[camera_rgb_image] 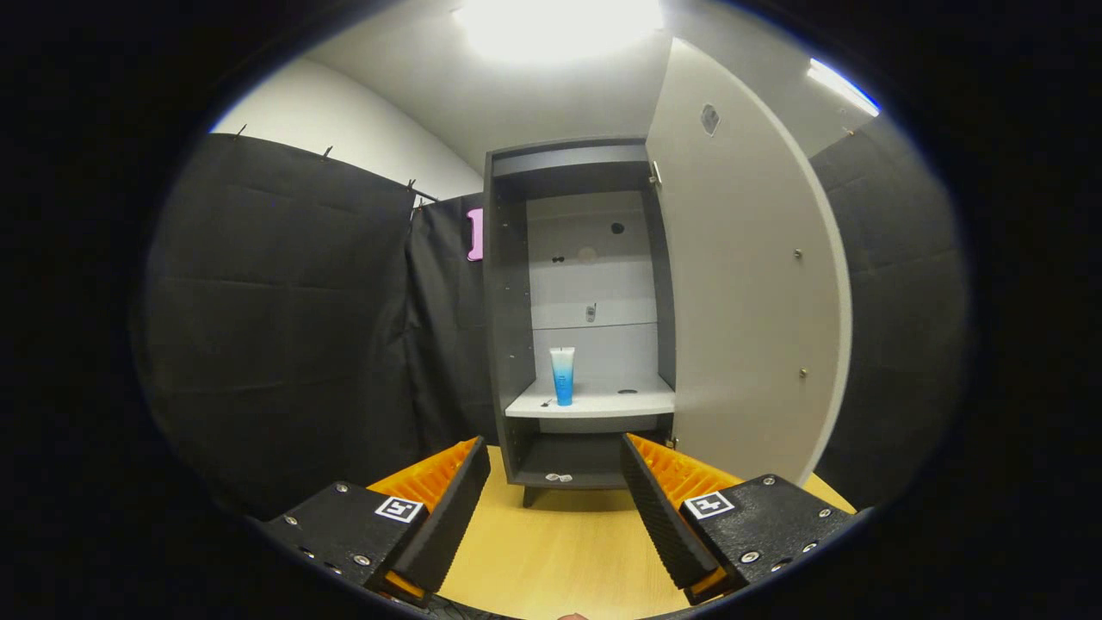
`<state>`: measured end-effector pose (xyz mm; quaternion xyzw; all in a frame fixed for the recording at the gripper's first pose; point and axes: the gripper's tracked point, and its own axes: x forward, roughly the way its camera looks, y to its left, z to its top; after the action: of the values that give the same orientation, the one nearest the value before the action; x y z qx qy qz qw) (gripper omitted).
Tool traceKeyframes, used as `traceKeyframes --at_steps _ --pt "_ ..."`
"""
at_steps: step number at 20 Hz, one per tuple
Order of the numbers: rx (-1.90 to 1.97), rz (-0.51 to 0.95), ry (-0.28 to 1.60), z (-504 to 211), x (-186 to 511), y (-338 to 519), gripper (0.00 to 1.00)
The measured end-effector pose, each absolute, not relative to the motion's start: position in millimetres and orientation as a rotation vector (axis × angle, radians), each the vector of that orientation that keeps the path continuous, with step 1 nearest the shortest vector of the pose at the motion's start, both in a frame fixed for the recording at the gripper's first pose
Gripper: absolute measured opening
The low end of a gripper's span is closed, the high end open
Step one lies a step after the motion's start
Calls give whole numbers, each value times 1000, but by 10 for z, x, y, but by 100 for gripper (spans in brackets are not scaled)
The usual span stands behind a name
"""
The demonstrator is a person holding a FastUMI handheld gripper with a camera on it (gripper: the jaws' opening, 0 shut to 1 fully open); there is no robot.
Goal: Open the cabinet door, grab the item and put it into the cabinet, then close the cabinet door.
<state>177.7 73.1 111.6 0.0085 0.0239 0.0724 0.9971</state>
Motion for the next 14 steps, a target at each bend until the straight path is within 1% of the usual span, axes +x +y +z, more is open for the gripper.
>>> traceKeyframes --at_steps 5,14 --pt "60 49 24 1250 1548 136 94" --pt "56 -220 -13 1490 1443 -1257 94"
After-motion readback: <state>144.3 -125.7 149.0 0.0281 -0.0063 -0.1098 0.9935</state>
